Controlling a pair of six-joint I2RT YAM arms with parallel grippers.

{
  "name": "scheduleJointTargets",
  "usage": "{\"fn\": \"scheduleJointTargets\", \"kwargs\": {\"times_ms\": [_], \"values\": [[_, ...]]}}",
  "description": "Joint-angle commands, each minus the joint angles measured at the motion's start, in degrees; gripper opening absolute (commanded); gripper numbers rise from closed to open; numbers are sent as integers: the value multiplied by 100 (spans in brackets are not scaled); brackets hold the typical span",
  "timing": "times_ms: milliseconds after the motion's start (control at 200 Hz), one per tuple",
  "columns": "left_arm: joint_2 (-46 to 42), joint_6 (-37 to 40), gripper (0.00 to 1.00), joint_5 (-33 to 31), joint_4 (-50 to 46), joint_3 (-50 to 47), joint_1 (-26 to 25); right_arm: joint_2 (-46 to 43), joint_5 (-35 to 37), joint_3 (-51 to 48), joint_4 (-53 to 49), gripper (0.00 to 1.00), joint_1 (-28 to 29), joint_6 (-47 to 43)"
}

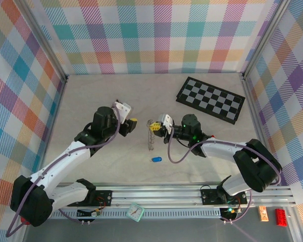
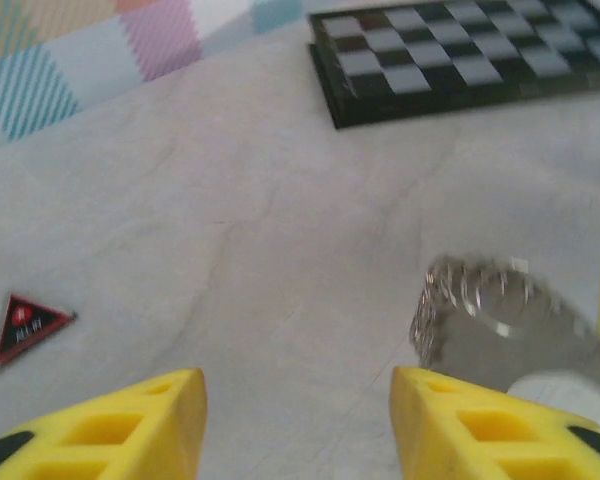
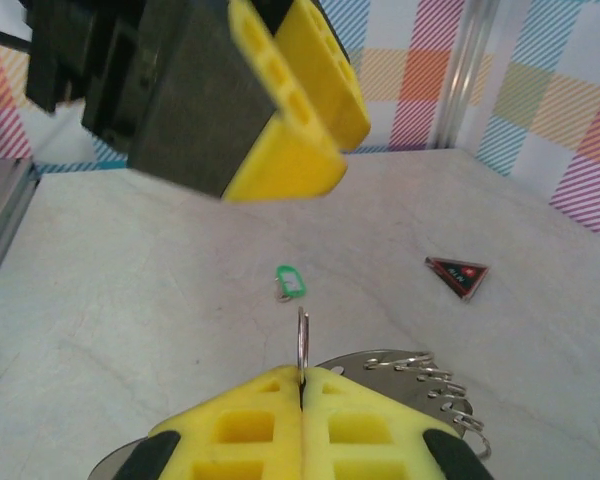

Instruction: Put the keys on the keyring

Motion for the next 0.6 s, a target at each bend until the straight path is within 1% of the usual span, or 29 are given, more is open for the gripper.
{"fn": "scheduleJointTargets", "kwargs": {"times_ms": [0, 95, 185, 220, 415, 595], "values": [[-126, 1824, 47, 1127, 391, -205, 112, -267, -871, 314, -568, 0, -134, -239], [-61, 2144, 44, 1895, 484, -349, 112, -363, -1175, 454, -1062, 0, -176, -422], [65, 2120, 40, 2626, 949, -502, 111, -405, -1364, 595, -1432, 0, -176, -603], [127, 2089, 39, 2818, 1047, -516, 111, -422, -1386, 629, -1511, 0, -176, -636], [307, 1995, 37, 3364, 1095, -417, 112, -467, -1625, 798, -1892, 0, -176, -763], [296, 1951, 33, 3763, 999, -323, 111, -419, -1775, 908, -2058, 0, -178, -809]]}}
